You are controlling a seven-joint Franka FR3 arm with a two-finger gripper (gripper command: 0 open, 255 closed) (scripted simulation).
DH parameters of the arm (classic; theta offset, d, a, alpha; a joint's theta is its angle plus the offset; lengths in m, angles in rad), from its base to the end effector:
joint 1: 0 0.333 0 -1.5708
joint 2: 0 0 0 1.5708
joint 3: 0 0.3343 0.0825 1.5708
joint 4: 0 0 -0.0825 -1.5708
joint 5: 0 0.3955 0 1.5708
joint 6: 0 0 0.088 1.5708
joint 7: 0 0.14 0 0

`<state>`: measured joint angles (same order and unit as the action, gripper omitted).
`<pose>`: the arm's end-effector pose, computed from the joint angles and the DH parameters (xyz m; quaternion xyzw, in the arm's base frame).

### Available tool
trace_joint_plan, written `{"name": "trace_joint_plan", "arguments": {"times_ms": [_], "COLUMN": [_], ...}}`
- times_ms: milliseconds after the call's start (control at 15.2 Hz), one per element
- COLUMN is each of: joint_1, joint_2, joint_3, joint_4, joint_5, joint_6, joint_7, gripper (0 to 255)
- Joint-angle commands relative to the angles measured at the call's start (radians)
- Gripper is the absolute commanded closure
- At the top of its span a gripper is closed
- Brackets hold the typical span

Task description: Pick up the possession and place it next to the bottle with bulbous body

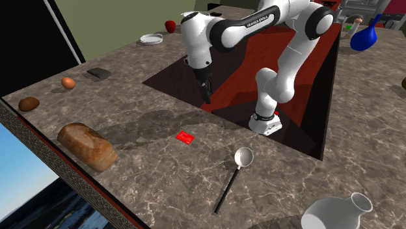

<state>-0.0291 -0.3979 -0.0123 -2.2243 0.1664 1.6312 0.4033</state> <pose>0.4102 0.0049 0.5005 -0.9645 0.2307 0.1108 0.0655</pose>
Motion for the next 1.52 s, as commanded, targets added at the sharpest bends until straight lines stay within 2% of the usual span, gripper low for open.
{"name": "trace_joint_plan", "arguments": {"times_ms": [0, 924, 1452], "joint_1": [-0.003, -0.015, 0.006], "joint_2": [0.089, 0.673, 0.675], "joint_3": [0.001, -0.005, 0.010], "joint_4": [0.036, 0.342, 0.252], "joint_5": [0.030, 0.266, 0.286], "joint_6": [0.021, 0.096, 0.192], "joint_7": [0.039, 0.263, 0.251], "gripper": [0, 0, 0]}}
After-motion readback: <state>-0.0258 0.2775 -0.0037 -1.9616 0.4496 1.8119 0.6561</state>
